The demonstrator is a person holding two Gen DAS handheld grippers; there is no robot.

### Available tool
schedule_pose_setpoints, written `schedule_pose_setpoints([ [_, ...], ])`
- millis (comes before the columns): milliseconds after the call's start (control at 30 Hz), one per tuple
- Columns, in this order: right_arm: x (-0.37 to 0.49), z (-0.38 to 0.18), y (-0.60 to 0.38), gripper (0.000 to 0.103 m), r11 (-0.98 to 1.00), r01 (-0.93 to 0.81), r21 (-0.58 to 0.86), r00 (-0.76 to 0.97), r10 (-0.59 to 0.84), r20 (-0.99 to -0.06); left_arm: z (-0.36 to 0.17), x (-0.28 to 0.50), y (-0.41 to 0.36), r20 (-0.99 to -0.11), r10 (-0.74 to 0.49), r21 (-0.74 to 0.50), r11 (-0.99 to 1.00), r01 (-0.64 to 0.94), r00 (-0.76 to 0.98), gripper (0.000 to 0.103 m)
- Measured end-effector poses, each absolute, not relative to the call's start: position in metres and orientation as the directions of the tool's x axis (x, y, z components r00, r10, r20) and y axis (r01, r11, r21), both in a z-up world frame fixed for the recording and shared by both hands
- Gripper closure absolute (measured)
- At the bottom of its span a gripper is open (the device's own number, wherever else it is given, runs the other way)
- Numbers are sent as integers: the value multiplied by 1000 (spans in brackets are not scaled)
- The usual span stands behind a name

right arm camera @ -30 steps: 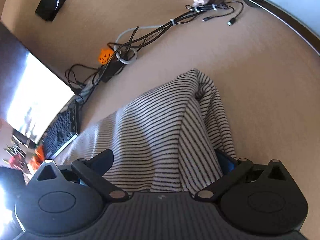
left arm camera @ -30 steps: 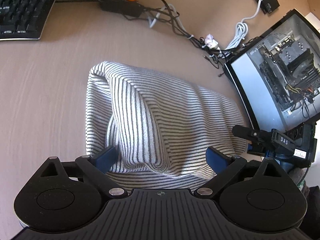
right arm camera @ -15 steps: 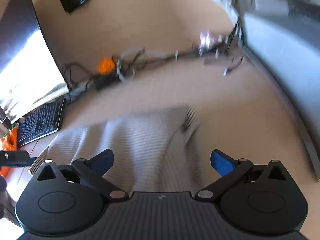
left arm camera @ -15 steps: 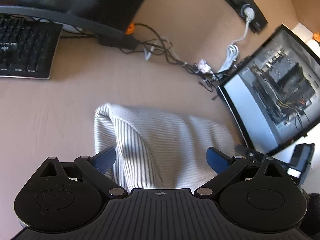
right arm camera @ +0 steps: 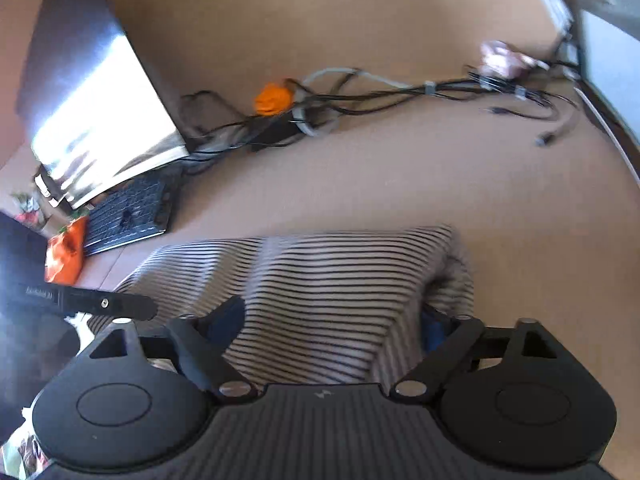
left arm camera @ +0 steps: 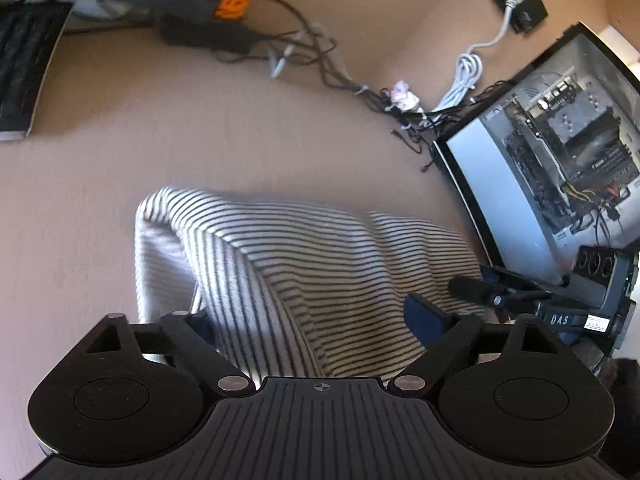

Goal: Fold clothes
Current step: 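Pinch and straighten the folded shirt edge with both grippers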

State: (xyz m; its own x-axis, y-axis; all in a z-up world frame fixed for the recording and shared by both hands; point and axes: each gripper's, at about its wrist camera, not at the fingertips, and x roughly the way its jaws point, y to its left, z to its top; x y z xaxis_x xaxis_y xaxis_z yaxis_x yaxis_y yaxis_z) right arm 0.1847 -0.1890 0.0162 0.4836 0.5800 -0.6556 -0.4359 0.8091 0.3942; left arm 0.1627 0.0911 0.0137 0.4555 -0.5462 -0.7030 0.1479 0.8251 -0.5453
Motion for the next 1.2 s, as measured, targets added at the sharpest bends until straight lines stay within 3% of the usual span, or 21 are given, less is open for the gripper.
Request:
schedule_pose_setpoints([
  [200,208,-5,-172,0,800,-435,413,422,586,-692,5,181,84,-719,-547,-539,829,153,430,6],
  [467,166,34,-182,3,716,-537,446,398,681,-615,58,148,79,-574,-693,-584,720,375,436,11],
  [600,144,53,-187,3,669,-586,457,380,726,-573,72,118,77,-559,-707,-553,708,440,433,11],
  [700,132,62,-190,3,648,-602,466,373,744,-554,61,108,74,-611,-667,-523,744,416,427,10],
  [833,132,52,-190,3,677,-556,482,386,724,-572,30,112,69,-757,-501,-414,865,285,420,10],
  [933,131,44,-190,3,698,-519,493,394,708,-586,13,117,67,-794,-447,-390,894,220,413,11],
  [1067,131,35,-191,4,723,-469,506,404,686,-605,13,123,71,-733,-539,-511,839,188,414,18],
  [1200,127,35,-193,6,726,-446,523,412,685,-600,43,114,74,-630,-655,-596,752,281,417,24],
])
